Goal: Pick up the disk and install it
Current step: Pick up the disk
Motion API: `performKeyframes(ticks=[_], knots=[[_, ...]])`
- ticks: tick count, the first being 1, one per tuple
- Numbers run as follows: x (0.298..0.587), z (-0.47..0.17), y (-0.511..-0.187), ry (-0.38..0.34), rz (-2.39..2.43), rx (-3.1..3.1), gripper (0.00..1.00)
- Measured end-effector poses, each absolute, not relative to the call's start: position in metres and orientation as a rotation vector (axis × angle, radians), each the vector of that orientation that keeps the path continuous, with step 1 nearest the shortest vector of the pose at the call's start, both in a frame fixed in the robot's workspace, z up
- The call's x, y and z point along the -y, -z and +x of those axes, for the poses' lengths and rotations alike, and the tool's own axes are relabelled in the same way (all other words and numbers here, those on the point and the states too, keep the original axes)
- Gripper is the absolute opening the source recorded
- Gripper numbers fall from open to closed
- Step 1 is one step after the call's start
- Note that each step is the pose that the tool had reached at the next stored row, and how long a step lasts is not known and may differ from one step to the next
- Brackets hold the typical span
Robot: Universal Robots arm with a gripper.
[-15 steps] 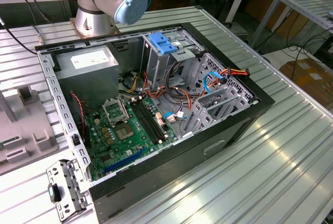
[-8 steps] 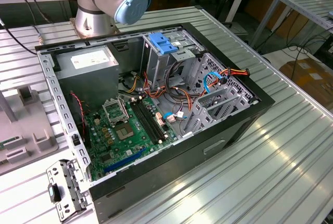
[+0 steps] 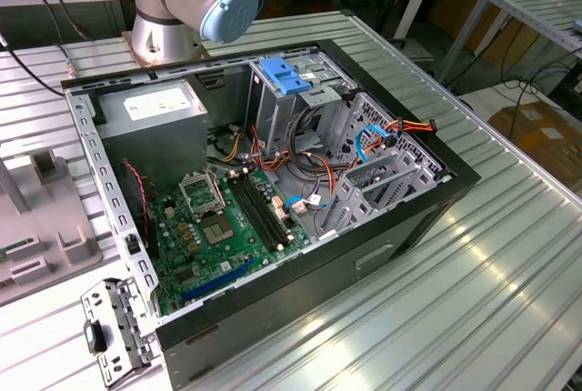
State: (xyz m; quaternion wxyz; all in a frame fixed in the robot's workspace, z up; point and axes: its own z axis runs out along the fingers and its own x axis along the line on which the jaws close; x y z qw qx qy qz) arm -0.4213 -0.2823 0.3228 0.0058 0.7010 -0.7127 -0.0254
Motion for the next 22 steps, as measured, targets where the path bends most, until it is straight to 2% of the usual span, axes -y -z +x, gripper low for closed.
performKeyframes(ticks=[22], knots=[[0.2823, -0.4213, -0.3151, 0.079, 2.194, 2.231, 0.62]])
